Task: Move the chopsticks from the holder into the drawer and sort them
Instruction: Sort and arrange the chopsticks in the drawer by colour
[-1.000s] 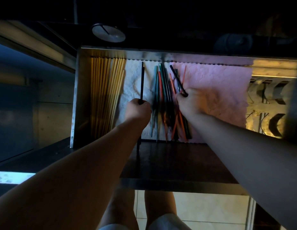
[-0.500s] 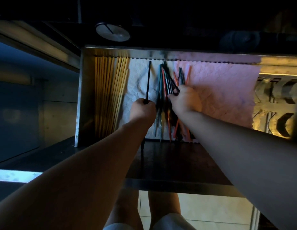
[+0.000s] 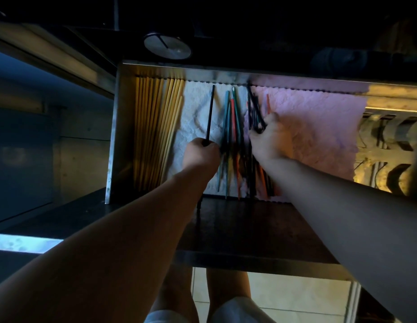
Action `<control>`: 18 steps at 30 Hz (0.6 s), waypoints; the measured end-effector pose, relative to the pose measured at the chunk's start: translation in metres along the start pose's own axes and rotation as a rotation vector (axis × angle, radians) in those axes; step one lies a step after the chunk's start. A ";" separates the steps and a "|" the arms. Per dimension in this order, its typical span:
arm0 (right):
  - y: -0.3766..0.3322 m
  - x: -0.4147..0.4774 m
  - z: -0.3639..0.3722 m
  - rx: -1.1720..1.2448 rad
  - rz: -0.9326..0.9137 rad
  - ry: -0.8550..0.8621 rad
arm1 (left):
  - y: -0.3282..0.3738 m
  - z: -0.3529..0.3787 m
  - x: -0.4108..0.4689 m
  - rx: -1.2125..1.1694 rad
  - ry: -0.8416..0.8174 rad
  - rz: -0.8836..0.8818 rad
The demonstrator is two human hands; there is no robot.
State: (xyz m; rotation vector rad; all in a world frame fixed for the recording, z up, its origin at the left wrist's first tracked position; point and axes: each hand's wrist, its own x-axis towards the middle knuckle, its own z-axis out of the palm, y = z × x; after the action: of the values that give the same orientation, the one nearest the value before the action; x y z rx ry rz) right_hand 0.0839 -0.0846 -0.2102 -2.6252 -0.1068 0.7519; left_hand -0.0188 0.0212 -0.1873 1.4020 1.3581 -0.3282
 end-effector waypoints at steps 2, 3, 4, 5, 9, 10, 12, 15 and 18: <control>-0.001 -0.001 0.001 -0.031 -0.037 0.010 | 0.000 0.000 0.001 0.005 0.000 -0.007; -0.002 -0.001 0.002 -0.048 -0.045 0.016 | 0.000 0.001 0.001 0.007 -0.001 -0.006; -0.003 -0.002 0.002 -0.063 -0.050 0.016 | -0.001 0.001 0.002 0.010 0.000 -0.003; -0.004 -0.002 0.003 -0.080 -0.057 0.013 | -0.001 0.001 0.002 0.014 0.000 -0.001; -0.007 -0.002 0.007 -0.181 -0.070 0.007 | -0.002 0.002 0.003 0.033 -0.010 -0.007; -0.008 -0.002 0.008 -0.191 -0.061 0.010 | -0.002 0.003 0.003 0.036 -0.005 -0.004; -0.009 0.001 0.008 -0.146 -0.020 0.023 | -0.002 0.006 0.003 0.028 0.015 0.013; -0.008 0.000 0.002 -0.055 -0.031 0.045 | 0.000 0.011 0.004 0.011 0.038 0.023; -0.002 -0.007 -0.010 -0.040 -0.132 0.061 | 0.003 0.018 0.005 -0.020 0.023 -0.004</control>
State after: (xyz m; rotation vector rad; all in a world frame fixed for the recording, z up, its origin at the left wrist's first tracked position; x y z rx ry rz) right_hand 0.0838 -0.0879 -0.1983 -2.6456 -0.2770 0.6306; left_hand -0.0064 0.0096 -0.1966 1.3906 1.3796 -0.3013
